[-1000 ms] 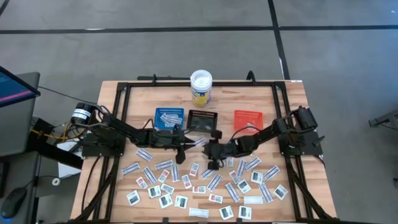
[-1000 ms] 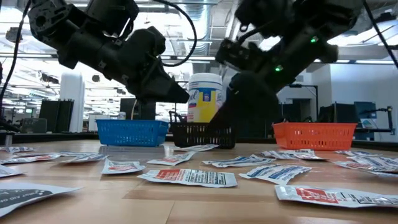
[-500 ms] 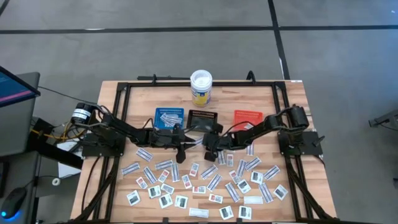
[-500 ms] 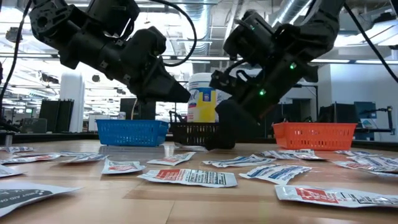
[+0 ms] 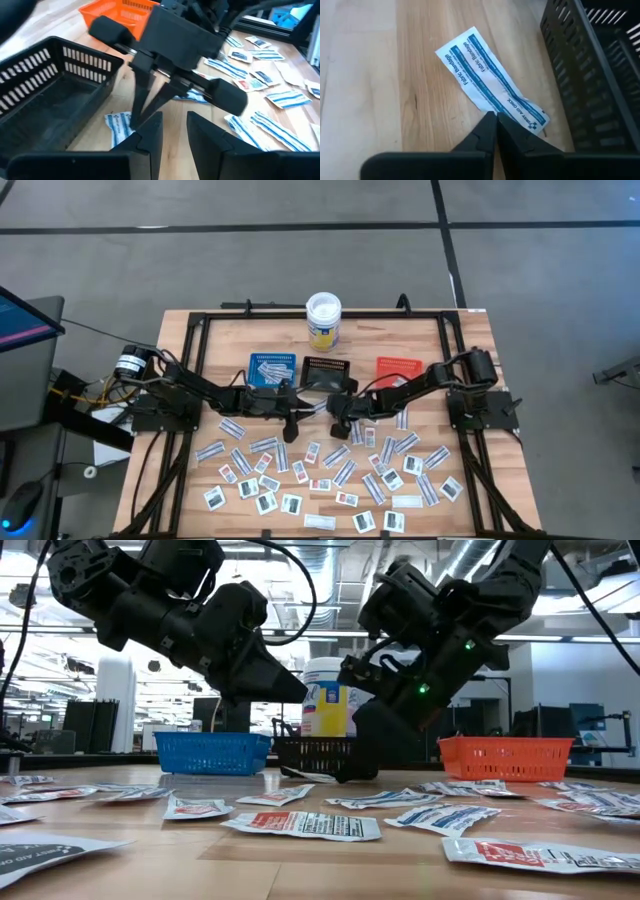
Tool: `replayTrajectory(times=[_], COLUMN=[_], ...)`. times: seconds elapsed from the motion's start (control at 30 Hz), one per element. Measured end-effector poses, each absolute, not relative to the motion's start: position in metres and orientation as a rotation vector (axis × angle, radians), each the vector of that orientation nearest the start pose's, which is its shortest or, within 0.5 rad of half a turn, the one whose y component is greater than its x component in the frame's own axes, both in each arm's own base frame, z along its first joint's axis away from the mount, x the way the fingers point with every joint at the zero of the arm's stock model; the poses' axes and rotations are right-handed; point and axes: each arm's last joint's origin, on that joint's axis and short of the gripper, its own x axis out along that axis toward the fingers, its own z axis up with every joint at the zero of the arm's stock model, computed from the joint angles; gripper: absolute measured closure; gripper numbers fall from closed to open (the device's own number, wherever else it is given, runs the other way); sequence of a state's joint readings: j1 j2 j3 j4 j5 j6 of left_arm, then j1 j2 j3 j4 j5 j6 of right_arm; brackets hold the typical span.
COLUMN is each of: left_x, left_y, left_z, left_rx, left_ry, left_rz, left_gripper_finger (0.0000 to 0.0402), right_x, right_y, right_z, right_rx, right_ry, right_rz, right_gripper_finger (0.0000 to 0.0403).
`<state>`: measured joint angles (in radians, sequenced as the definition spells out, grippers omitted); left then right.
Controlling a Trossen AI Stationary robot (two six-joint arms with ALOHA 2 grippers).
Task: Pick & Place First Aid Supplies
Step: Put the blue bandage into the blue bin
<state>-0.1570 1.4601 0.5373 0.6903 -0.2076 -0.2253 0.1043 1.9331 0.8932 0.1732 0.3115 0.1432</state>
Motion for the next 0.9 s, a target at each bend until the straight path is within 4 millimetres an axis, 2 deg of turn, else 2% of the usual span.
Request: replayTrajectory(times=[0.23, 0.57, 0.73, 0.9], left_x=[0.277, 0.278, 0.279, 0.279], left_y=[-0.041, -0.048, -0.042, -0.036], left_z=[0.184, 0.171, 0.165, 0.163], left_rx=[-0.265, -0.322, -0.367, -0.418], left_ry=[0.240, 0.315, 0.331, 0.350], left_rz=[0.005, 0.009, 0.073, 0.112], left_gripper_finger=[0.0310, 0.0274, 0.0268, 0.0268], right_x=[0.346, 0.344, 0.348, 0.348], right_y=[0.039, 0.054, 0.061, 0.063], right_z=[0.102, 0.105, 0.116, 0.117], right_rx=[-0.105, -0.128, -0.136, -0.153], right_ry=[0.846, 0.854, 0.807, 0.804], right_rz=[-0.188, -0.079, -0.075, -0.099], right_gripper_finger=[0.0400, 0.0402, 0.0402, 0.0402])
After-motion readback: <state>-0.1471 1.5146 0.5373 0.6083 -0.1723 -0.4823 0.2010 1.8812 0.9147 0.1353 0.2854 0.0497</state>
